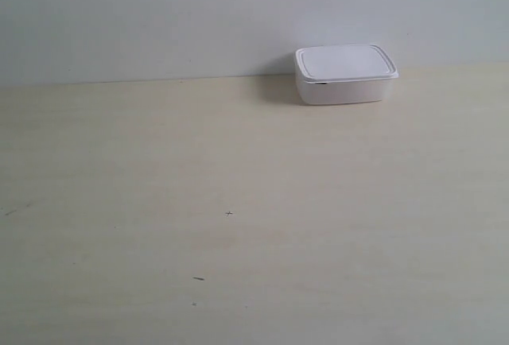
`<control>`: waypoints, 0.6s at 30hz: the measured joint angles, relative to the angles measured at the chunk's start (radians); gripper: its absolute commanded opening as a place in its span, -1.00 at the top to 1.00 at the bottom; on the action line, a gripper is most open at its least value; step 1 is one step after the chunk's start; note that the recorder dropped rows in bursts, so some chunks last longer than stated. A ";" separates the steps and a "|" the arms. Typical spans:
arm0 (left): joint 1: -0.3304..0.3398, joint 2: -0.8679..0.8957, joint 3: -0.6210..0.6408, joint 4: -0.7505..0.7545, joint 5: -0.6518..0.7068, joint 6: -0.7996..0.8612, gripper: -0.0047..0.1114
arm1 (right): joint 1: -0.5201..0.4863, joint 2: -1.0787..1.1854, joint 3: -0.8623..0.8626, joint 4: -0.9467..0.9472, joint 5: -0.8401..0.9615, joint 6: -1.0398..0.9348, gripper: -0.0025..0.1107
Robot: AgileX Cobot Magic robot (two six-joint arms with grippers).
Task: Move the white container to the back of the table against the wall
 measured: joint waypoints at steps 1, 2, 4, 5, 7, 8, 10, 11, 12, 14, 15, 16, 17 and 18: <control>0.002 0.000 0.000 0.000 0.012 0.000 0.92 | 0.000 0.000 0.000 0.000 -0.003 0.000 0.96; 0.003 0.000 0.002 0.000 0.039 0.000 0.92 | 0.000 0.000 0.000 0.000 -0.008 0.000 0.96; 0.003 -0.002 0.013 0.005 0.107 0.000 0.92 | 0.000 0.000 0.000 -0.004 -0.026 0.000 0.96; 0.003 -0.002 0.026 0.018 0.135 0.000 0.92 | 0.000 0.000 0.000 -0.017 -0.032 0.000 0.96; 0.003 -0.004 0.059 0.076 0.166 0.000 0.92 | 0.000 0.000 0.000 -0.084 -0.041 0.000 0.96; 0.003 -0.006 0.081 0.111 0.171 0.000 0.92 | 0.000 0.000 0.000 -0.129 -0.043 0.000 0.96; 0.003 -0.011 0.125 0.166 0.169 0.002 0.92 | 0.000 0.000 0.000 -0.188 -0.043 0.000 0.96; 0.003 -0.015 0.151 0.187 0.169 0.002 0.92 | 0.000 0.000 0.002 -0.201 -0.043 0.000 0.96; 0.003 -0.021 0.177 0.204 0.169 0.002 0.92 | 0.000 0.000 0.007 -0.211 -0.048 0.000 0.96; 0.003 -0.043 0.239 0.225 0.165 0.004 0.92 | 0.000 0.000 0.029 -0.223 -0.067 -0.002 0.96; 0.003 -0.056 0.261 0.227 0.165 0.006 0.92 | 0.000 0.000 0.048 -0.225 -0.079 -0.002 0.96; 0.003 -0.067 0.279 0.229 0.168 0.006 0.92 | 0.000 0.000 0.069 -0.233 -0.092 -0.002 0.96; 0.003 -0.083 0.296 0.232 0.172 0.011 0.92 | 0.000 -0.002 0.089 -0.247 -0.102 -0.002 0.96; 0.003 -0.094 0.299 0.234 0.183 0.015 0.92 | 0.000 -0.004 0.104 -0.265 -0.105 -0.002 0.96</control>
